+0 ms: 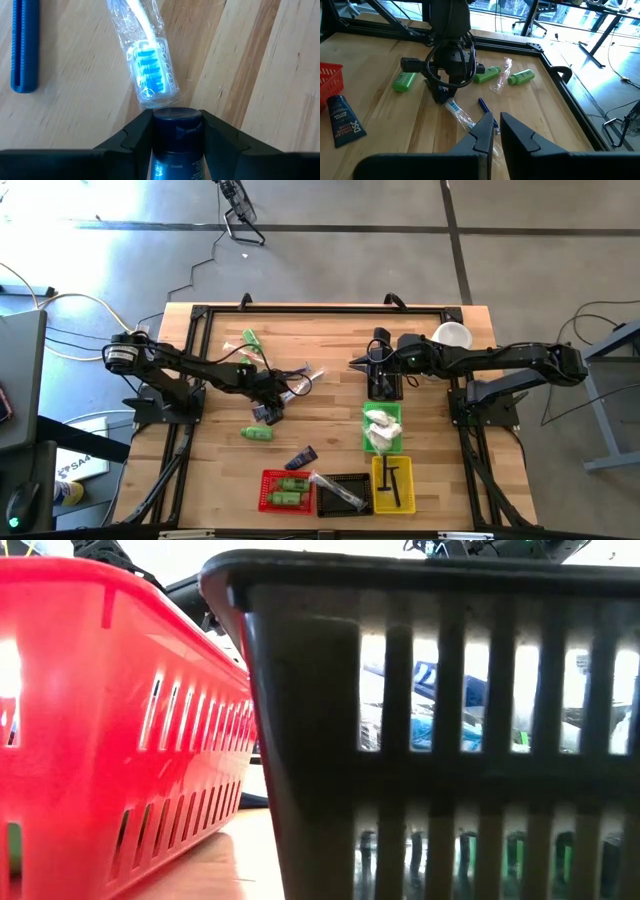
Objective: Pick & Place Travel size toiletries
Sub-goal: Put the top blue shaving cream into the top black bin
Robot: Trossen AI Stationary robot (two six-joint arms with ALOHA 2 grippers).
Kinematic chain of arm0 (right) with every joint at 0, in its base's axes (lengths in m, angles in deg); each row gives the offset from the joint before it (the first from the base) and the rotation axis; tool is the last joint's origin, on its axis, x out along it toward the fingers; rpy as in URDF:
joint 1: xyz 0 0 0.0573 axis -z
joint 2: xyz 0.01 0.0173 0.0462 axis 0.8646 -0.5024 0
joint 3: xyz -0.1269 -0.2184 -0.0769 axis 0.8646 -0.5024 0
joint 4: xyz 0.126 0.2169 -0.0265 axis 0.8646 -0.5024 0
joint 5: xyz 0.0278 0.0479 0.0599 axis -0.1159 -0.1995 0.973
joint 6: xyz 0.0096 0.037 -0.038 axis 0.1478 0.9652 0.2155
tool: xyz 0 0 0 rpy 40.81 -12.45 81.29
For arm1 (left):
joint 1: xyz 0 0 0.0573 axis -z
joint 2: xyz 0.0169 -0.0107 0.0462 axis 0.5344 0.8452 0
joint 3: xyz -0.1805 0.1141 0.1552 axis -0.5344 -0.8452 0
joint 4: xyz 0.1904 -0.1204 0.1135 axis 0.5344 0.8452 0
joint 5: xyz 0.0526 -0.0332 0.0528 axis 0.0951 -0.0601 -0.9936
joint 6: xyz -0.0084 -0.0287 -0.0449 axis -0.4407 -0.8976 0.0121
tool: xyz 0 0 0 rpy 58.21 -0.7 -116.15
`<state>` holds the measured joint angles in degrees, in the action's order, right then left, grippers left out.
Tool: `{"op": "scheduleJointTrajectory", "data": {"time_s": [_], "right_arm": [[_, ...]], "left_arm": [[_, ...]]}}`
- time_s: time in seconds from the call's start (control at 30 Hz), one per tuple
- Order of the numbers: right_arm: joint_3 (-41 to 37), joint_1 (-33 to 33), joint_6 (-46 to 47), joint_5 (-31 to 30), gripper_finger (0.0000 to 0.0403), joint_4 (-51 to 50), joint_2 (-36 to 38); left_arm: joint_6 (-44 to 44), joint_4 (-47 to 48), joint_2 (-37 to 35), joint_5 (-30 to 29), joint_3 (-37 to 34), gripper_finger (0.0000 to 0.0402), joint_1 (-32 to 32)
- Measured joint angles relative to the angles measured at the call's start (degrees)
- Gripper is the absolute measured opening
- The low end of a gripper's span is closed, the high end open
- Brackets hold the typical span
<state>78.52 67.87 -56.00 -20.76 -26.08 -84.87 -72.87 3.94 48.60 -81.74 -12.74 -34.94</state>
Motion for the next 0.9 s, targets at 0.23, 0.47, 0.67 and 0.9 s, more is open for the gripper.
{"op": "scheduleJointTrajectory", "data": {"time_s": [0.23,0.47,0.67,0.9], "right_arm": [[0.0,0.0,0.0,0.0,0.0025,0.0,0.0],[0.0,0.0,0.0,0.0,0.0025,0.0,0.0],[0.0,0.0,0.0,0.0,0.0025,-0.3,0.0],[0.0,0.0,0.0,0.0,0.0025,-0.7,0.0]], "left_arm": [[1.7,4.0,-1.0,0.8,2.4,0.0137,0.1],[10.6,15.4,-2.8,-2.7,11.5,0.0137,0.0],[17.5,24.2,-2.8,-12.6,20.5,0.0137,-1.8],[18.8,19.2,-5.4,-11.7,20.5,0.0137,-7.1]]}}
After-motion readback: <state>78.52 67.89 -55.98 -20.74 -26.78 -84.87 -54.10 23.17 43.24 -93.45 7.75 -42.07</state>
